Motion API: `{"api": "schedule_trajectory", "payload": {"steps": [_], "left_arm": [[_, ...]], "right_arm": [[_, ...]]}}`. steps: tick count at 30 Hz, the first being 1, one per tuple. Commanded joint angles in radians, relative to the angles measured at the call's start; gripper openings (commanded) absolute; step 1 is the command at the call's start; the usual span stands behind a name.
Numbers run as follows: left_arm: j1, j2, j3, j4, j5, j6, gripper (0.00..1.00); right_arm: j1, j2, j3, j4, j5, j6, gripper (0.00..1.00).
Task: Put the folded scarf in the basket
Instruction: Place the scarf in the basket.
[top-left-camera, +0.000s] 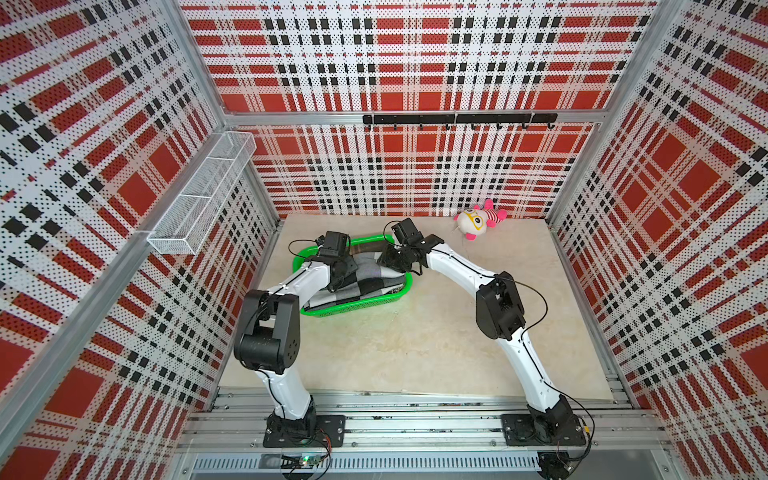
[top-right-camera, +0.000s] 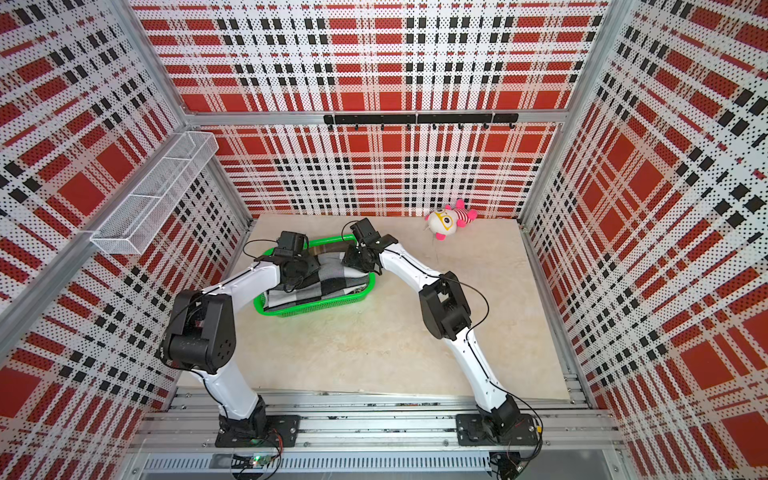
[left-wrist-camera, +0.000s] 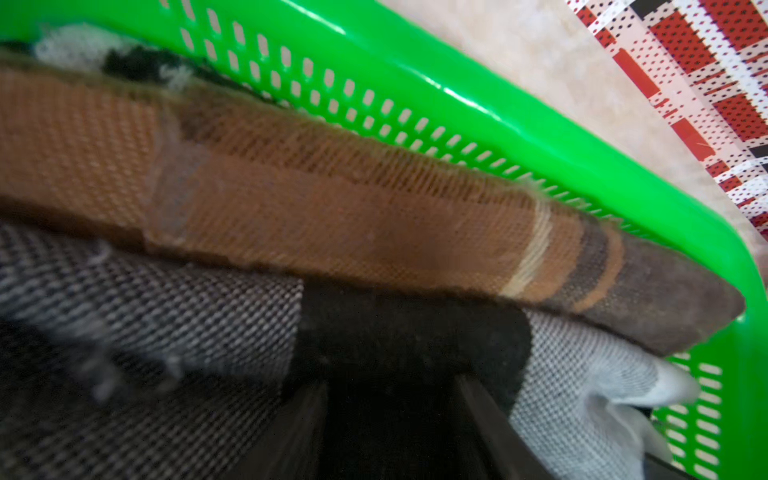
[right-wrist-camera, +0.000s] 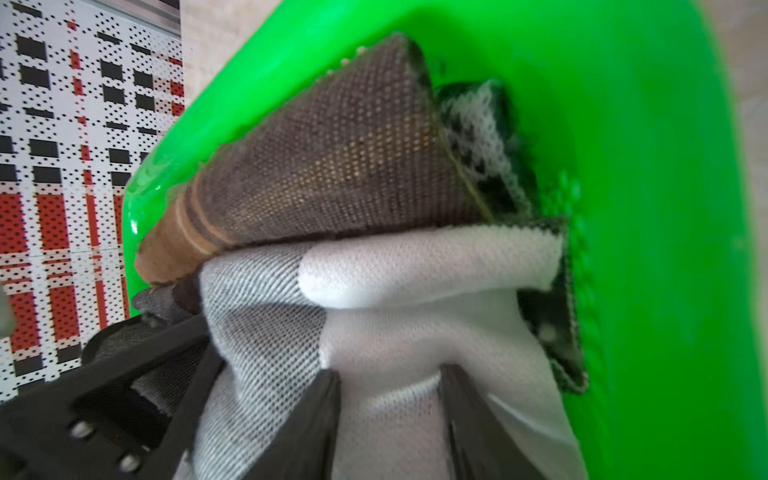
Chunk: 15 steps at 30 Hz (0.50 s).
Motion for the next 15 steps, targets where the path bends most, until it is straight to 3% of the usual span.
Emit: {"api": "schedule_trajectory", "payload": {"steps": [1, 4, 7, 15], "left_arm": [[0.000, -0.019, -0.021, -0.052, -0.033, -0.014, 0.58], [0.005, -0.112, -0.017, -0.061, -0.090, -0.023, 0.59], [0.040, -0.139, 0.003, -0.077, -0.062, -0.012, 0.59], [0.156, -0.099, 0.086, -0.132, -0.089, 0.128, 0.57]], "right_arm": [[-0.009, -0.029, -0.017, -0.057, 0.033, -0.037, 0.48], [-0.009, -0.092, -0.058, -0.023, 0.053, -0.055, 0.51], [-0.011, -0.118, -0.051, -0.028, 0.081, -0.069, 0.53], [-0.037, 0.001, 0.206, -0.088, 0.121, -0.153, 0.54]]}}
